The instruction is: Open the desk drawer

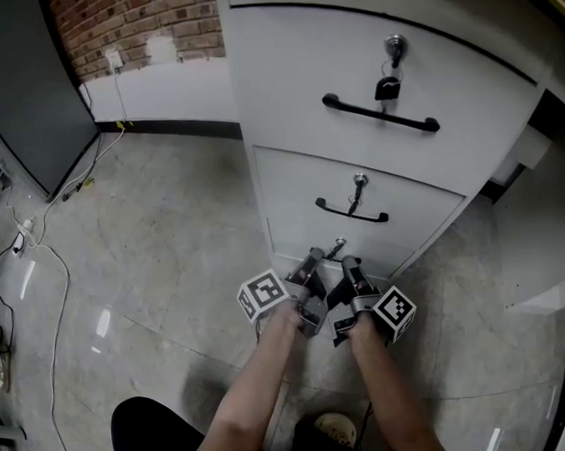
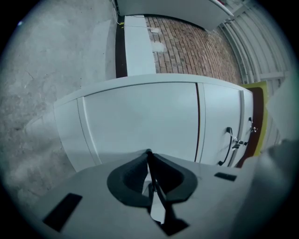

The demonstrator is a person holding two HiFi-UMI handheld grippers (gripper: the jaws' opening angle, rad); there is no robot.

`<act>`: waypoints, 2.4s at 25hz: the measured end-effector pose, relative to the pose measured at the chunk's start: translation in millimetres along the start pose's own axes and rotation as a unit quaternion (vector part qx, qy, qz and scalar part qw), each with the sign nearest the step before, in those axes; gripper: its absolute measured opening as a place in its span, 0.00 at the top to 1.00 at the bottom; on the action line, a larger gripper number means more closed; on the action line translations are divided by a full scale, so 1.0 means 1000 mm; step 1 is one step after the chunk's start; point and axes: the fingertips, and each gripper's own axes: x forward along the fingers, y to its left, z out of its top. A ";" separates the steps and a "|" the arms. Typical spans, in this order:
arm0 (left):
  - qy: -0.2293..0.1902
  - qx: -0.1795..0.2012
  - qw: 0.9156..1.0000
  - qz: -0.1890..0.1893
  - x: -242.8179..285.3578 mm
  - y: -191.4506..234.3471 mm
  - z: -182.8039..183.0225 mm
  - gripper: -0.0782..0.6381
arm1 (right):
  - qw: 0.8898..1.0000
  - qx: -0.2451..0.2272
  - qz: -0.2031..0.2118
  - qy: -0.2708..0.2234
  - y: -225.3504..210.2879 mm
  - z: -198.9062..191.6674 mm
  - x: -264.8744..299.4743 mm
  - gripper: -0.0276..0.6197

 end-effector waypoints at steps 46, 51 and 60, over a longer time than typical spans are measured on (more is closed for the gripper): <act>0.026 0.003 0.997 0.073 -0.108 -0.009 -0.055 0.84 | 0.999 0.016 -0.034 0.001 0.005 -0.068 -0.102 0.91; 0.032 0.006 0.996 0.084 -0.118 -0.008 -0.061 0.83 | 0.999 0.016 -0.040 0.003 0.004 -0.074 -0.111 0.91; 0.058 0.030 0.991 0.120 -0.145 0.014 -0.081 0.83 | 0.998 0.012 -0.065 0.007 -0.020 -0.094 -0.136 0.90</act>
